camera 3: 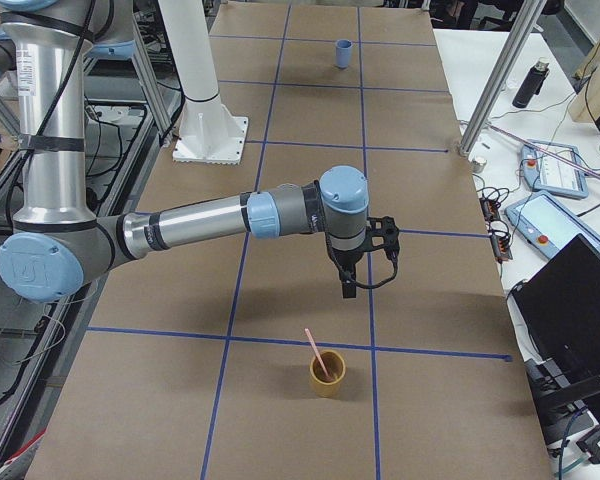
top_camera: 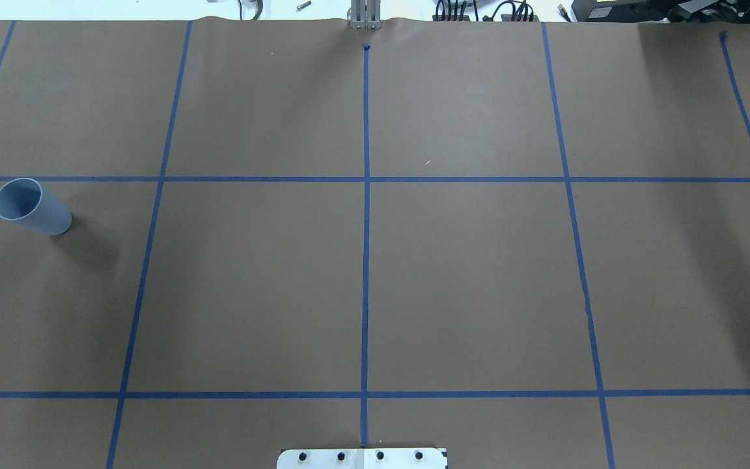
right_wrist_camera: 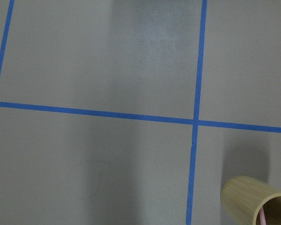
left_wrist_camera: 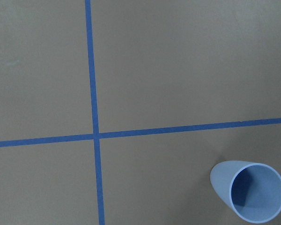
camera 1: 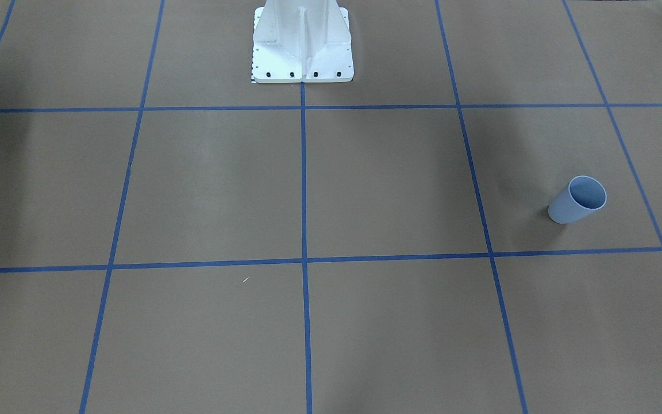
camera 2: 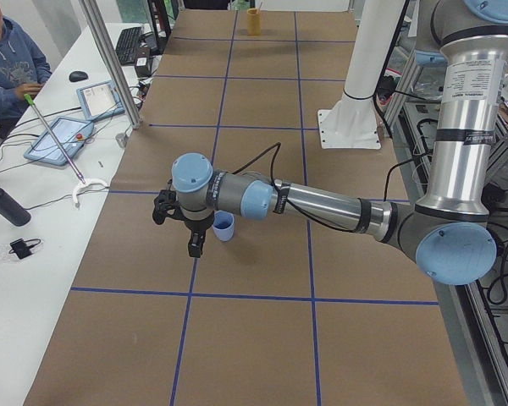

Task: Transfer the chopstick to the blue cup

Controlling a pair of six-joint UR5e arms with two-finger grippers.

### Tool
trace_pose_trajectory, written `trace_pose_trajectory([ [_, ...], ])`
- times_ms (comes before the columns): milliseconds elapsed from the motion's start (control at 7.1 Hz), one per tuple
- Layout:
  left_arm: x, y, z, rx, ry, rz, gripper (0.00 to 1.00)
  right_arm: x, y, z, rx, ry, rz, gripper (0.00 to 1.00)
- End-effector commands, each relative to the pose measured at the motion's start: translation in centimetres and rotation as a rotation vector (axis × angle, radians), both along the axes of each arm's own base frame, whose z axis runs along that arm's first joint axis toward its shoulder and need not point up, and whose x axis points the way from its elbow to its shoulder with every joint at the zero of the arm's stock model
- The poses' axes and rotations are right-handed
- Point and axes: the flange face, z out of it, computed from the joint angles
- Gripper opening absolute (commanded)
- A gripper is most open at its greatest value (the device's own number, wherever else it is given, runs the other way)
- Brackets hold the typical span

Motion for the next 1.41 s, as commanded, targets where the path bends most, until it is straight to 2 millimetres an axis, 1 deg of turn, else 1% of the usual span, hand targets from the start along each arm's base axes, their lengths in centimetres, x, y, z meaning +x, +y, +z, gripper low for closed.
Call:
trace_pose_trajectory([
  [0,-0.1,0.0,-0.8,0.024,0.002,-0.002,0.98,-0.2,0.0,0.1,-0.002,-0.002,-0.003,1.00],
  [141,-0.1,0.0,-0.8,0.024,0.002,-0.002,0.98,-0.3,0.0,0.0,-0.001,-0.003,-0.004,1.00],
  [282,-0.2,0.1,-1.2,0.028,0.005,-0.006,0.98,-0.3,0.0,-0.1,0.003,-0.006,-0.006,1.00],
  [423,-0.3,1.3,-0.7,0.015,-0.002,-0.013,0.98,-0.3,0.0,-0.2,0.007,-0.009,-0.009,1.00],
  [563,-0.5,3.0,0.9,0.002,-0.005,-0.008,0.98,-0.3,0.0,-0.4,0.014,-0.014,-0.010,1.00],
  [845,-0.5,5.9,2.6,0.091,0.000,-0.012,0.98,-0.5,0.0,-0.7,0.021,-0.042,-0.017,1.00],
  [986,-0.2,6.0,3.8,0.093,0.005,-0.006,0.98,-0.5,0.0,-0.8,0.042,-0.044,-0.018,1.00],
  [1127,-0.1,5.8,3.9,0.088,0.002,-0.004,0.98,-0.8,0.9,0.0,0.075,-0.057,-0.026,1.00],
  [1268,0.4,5.0,3.0,0.059,0.018,-0.037,0.98,-1.4,2.0,0.9,0.114,-0.062,-0.032,1.00],
])
